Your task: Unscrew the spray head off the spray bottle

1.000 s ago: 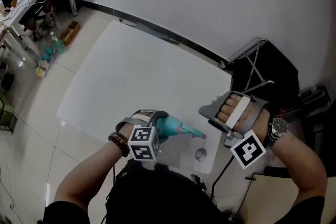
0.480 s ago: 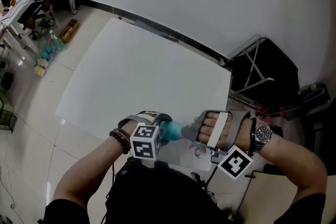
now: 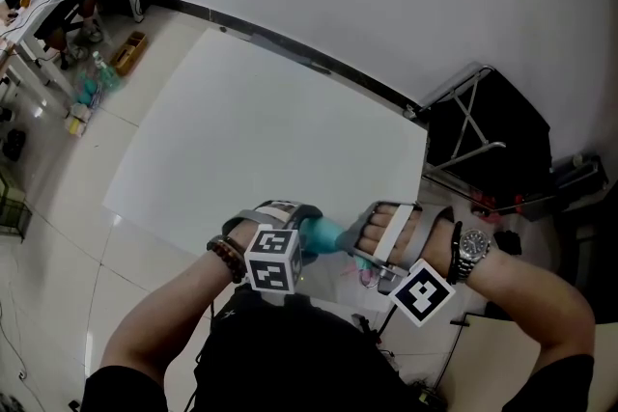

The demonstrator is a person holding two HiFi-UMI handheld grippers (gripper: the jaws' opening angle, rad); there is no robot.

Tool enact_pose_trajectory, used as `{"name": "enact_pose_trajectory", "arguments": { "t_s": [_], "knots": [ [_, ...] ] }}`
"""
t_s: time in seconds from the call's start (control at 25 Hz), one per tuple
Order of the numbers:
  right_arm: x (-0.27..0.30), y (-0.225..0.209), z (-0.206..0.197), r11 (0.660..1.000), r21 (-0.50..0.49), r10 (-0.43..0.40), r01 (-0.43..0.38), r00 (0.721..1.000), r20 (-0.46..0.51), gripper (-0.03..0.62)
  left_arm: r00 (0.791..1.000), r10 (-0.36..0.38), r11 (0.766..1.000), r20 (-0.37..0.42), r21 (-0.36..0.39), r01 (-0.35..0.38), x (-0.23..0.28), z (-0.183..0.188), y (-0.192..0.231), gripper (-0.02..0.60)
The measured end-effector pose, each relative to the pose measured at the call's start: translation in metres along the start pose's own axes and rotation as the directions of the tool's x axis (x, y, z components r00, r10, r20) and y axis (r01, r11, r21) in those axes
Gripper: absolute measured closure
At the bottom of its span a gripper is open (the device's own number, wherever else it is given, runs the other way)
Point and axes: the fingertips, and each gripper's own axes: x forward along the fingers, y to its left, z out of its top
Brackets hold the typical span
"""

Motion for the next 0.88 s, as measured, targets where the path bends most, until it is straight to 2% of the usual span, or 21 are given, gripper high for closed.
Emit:
{"name": "enact_pose_trajectory", "arguments": {
  "t_s": [0.16,0.28,0.36,0.48,0.6,0.68,0.72,0.76,0.88],
  "knots": [
    [0.001,0.001,-0.011,0.991,0.128,0.030,-0.026,0.999,-0.027,0.471,0.999,0.045,0.999,-0.008,-0.007,-0.045,0.000,0.000,0.006,0.206],
    [0.007,0.004,-0.020,0.950,0.307,0.072,-0.059,0.997,-0.031,0.471,0.997,0.076,0.997,-0.021,-0.020,-0.076,0.001,-0.002,0.012,0.206],
    [0.011,0.000,-0.025,0.888,0.455,0.077,-0.059,0.997,-0.022,0.471,0.994,0.106,0.994,-0.031,-0.027,-0.107,0.001,-0.004,0.018,0.206],
    [0.013,-0.007,-0.033,0.762,0.645,0.097,-0.058,0.995,-0.025,0.473,0.989,0.142,0.989,-0.034,-0.043,-0.143,0.001,-0.005,0.025,0.206],
    [0.018,-0.010,-0.039,0.634,0.770,0.120,-0.069,0.993,-0.009,0.473,0.985,0.168,0.984,-0.039,-0.057,-0.170,0.002,-0.007,0.030,0.206],
    [0.021,-0.012,-0.042,0.568,0.820,0.125,-0.075,0.992,0.005,0.472,0.981,0.187,0.980,-0.042,-0.065,-0.190,0.003,-0.009,0.033,0.206],
    [0.022,-0.013,-0.043,0.551,0.831,0.122,-0.074,0.992,0.008,0.471,0.980,0.195,0.978,-0.041,-0.069,-0.197,0.003,-0.010,0.035,0.206],
    [0.022,-0.014,-0.043,0.550,0.833,0.117,-0.070,0.993,0.006,0.471,0.979,0.198,0.977,-0.038,-0.075,-0.201,0.003,-0.011,0.035,0.206],
    [0.022,-0.016,-0.045,0.591,0.806,0.088,-0.037,0.996,-0.019,0.453,0.980,0.198,0.975,-0.025,-0.096,-0.199,0.005,-0.012,0.036,0.204]
  ]
}}
